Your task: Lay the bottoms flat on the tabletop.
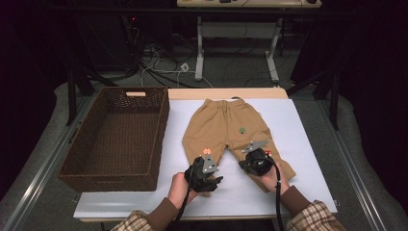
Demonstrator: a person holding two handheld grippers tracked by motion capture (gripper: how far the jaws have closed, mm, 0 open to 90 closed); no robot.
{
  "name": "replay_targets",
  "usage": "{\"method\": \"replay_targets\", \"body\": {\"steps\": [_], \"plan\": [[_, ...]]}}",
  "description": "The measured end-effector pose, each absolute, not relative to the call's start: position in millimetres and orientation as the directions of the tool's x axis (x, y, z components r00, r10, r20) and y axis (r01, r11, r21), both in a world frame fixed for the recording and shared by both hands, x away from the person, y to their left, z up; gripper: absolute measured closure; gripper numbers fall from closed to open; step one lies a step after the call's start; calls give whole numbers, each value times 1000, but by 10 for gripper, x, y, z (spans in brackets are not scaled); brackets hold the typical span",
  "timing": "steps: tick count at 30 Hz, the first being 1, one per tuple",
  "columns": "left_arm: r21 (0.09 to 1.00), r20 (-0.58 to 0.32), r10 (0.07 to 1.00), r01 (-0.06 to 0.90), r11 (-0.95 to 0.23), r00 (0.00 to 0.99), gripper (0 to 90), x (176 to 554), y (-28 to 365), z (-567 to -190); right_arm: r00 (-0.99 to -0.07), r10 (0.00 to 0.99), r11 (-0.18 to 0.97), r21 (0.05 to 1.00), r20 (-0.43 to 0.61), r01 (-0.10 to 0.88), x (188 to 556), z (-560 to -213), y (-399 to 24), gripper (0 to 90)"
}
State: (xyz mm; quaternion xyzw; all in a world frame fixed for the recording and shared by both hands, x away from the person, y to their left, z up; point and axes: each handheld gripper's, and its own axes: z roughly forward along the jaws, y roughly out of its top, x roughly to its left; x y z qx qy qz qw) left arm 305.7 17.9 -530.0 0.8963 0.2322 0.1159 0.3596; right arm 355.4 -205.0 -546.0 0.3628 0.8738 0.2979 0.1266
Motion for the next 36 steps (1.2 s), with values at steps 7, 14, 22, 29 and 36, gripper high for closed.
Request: {"method": "replay_targets", "body": {"steps": [7,14,22,29,36], "plan": [[631,68,520,367,-683,851,655,3115,153,-5445,-695,719,547,636,-23,544,3567,-5344,-2163,610],[604,34,564,433,-669,825,572,3164,199,-5472,-617,786,477,658,-23,583,3617,-5286,-2485,510],[643,20,610,457,-614,792,549,3185,274,-5389,-586,810,444,672,-18,593,3632,-5254,-2642,507],[629,4,631,489,-604,776,564,3229,310,-5408,-567,823,434,675,-29,596,3629,-5238,-2723,501],[692,14,641,456,-560,767,529,3188,338,-5288,-532,845,428,665,-55,612,3619,-5243,-2810,484]]}}
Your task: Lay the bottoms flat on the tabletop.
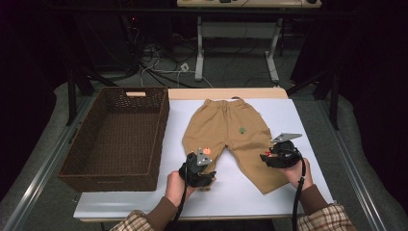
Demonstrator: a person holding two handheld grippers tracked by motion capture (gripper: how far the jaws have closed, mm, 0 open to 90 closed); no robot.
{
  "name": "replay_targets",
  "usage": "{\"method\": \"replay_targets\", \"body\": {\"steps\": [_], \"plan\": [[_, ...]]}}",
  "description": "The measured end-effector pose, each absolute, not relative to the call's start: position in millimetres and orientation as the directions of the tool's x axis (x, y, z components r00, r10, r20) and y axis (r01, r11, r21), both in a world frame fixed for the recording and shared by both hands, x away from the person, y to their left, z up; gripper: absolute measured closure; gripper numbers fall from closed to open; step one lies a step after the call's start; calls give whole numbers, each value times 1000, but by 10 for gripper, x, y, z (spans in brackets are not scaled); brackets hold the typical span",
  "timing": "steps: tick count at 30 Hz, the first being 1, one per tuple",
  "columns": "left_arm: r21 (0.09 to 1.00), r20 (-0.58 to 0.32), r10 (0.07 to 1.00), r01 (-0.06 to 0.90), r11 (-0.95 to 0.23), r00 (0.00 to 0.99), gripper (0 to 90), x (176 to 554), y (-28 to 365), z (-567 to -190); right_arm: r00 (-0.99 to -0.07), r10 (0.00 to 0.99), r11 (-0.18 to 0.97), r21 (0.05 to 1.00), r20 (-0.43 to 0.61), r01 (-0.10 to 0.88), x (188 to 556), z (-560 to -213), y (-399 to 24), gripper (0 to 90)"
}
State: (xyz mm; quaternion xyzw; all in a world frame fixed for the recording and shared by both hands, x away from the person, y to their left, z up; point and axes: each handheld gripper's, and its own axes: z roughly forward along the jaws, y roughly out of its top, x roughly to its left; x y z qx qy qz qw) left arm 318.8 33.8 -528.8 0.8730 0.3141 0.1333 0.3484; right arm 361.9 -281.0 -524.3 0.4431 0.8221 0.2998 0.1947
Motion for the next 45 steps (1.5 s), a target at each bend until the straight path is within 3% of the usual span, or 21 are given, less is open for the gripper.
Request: {"method": "replay_targets", "body": {"steps": [6,13,21,27,33,37,45], "plan": [[631,43,627,465,-621,778,562,3213,309,-5385,-503,861,422,660,-76,622,3642,-5273,-2859,426],[593,71,614,462,-659,786,632,3233,299,-5452,-513,855,434,652,-80,621,3639,-5284,-2844,418],[592,59,611,465,-659,790,863,3278,350,-5465,-515,853,439,651,-86,619,3638,-5287,-2830,421],[638,44,622,457,-619,782,873,3305,385,-5331,-513,853,444,646,-94,620,3649,-5291,-2824,424],[735,73,604,367,-570,794,873,3329,242,-5029,-515,852,446,644,-93,622,3660,-5302,-2805,426],[737,81,583,346,-581,808,873,3393,70,-5060,-518,850,449,643,-94,620,3660,-5306,-2802,426],[648,51,554,395,-652,831,848,3578,-223,-5473,-516,852,447,637,-89,628,3663,-5316,-2817,425]]}}
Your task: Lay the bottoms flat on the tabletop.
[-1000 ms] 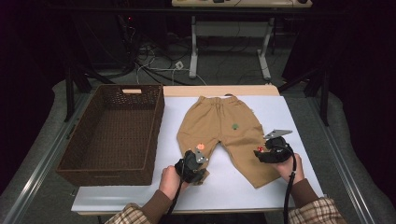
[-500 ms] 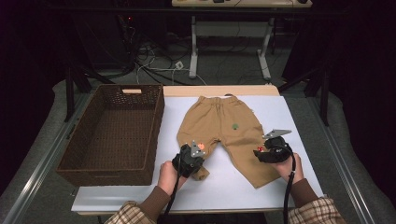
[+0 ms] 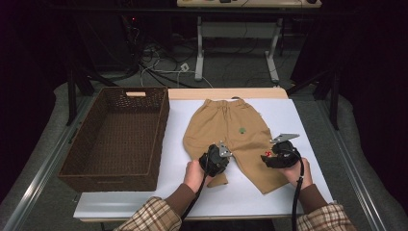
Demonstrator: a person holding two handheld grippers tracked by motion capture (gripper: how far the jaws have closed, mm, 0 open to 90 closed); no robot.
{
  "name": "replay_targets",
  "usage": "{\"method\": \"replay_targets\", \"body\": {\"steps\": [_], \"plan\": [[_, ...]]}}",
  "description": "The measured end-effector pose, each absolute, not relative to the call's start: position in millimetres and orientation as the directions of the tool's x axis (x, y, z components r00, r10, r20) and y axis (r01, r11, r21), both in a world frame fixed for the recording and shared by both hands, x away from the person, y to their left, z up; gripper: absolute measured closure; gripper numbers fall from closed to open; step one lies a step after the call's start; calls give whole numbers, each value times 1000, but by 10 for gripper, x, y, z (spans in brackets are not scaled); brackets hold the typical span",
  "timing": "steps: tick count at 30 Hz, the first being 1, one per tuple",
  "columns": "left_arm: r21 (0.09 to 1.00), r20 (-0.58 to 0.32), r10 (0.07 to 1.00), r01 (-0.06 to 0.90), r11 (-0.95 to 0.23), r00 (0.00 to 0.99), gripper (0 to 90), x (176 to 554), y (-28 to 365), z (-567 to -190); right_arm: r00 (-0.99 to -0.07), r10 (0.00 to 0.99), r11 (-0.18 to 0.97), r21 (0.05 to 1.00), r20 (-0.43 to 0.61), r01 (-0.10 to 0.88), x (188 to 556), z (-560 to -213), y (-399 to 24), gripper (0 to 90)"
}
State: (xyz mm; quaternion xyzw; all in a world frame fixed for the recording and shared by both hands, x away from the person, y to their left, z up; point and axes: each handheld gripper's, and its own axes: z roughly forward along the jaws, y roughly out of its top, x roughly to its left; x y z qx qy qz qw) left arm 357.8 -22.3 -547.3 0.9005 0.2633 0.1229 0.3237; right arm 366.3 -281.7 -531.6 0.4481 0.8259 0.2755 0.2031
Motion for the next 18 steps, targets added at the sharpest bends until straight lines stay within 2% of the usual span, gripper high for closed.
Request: {"method": "replay_targets", "body": {"steps": [1,3,7,9,10,18], "plan": [[647,48,556,398,-651,830,848,3576,-212,-5482,-516,852,447,637,-89,628,3663,-5315,-2818,425],[659,38,552,394,-640,833,713,3551,-143,-5440,-517,851,448,636,-89,628,3664,-5316,-2822,424],[684,36,567,393,-614,823,518,3476,-18,-5335,-517,851,449,636,-91,627,3663,-5312,-2821,422],[700,22,571,395,-595,821,504,3445,16,-5307,-518,851,449,637,-91,626,3663,-5309,-2822,421],[710,28,570,385,-589,821,463,3375,65,-5245,-518,850,452,637,-95,625,3663,-5307,-2823,420],[691,35,551,378,-616,833,421,3157,231,-5231,-517,851,448,637,-90,628,3669,-5313,-2846,412]]}}
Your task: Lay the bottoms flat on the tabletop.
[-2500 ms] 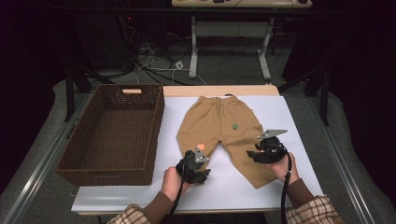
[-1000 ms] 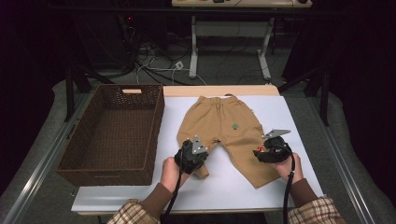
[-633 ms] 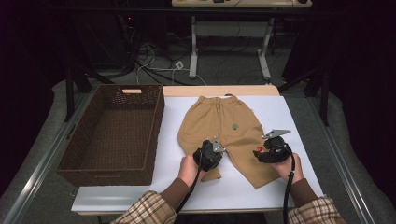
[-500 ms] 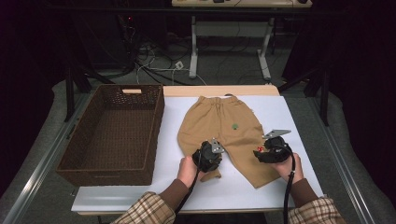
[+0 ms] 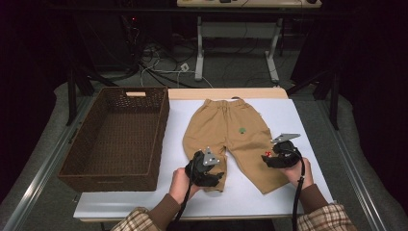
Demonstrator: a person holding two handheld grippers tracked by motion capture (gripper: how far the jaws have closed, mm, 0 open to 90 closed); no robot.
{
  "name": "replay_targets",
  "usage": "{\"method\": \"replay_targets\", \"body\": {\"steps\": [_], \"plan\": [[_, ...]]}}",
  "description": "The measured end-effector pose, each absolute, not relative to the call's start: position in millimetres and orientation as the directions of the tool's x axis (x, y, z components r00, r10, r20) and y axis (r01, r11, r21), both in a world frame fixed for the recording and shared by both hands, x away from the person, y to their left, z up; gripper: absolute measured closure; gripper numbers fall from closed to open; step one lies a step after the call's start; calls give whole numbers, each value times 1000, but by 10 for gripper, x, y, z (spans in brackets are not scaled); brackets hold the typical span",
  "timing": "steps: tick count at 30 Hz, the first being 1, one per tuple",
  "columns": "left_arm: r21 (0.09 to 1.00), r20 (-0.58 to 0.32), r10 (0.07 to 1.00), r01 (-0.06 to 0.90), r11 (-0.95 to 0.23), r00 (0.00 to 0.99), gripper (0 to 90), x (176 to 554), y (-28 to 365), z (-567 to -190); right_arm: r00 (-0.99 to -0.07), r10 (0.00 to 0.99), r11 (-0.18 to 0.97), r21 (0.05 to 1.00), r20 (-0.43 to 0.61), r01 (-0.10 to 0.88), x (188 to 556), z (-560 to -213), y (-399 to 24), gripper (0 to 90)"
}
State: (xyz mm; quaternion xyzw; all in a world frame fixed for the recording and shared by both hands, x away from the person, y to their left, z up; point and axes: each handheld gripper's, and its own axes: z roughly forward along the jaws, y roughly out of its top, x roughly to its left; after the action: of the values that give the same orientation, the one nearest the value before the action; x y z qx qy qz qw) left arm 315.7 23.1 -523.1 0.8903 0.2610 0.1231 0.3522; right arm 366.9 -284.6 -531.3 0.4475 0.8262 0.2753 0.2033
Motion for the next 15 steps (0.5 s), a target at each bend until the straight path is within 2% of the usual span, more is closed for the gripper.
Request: {"method": "replay_targets", "body": {"steps": [10,15], "plan": [[654,-1,569,431,-622,822,378,3024,477,-5337,-507,859,432,639,-75,637,3685,-5316,-2886,397],[621,6,558,434,-653,830,315,2925,499,-5402,-505,860,428,638,-70,640,3697,-5327,-2913,399]]}}
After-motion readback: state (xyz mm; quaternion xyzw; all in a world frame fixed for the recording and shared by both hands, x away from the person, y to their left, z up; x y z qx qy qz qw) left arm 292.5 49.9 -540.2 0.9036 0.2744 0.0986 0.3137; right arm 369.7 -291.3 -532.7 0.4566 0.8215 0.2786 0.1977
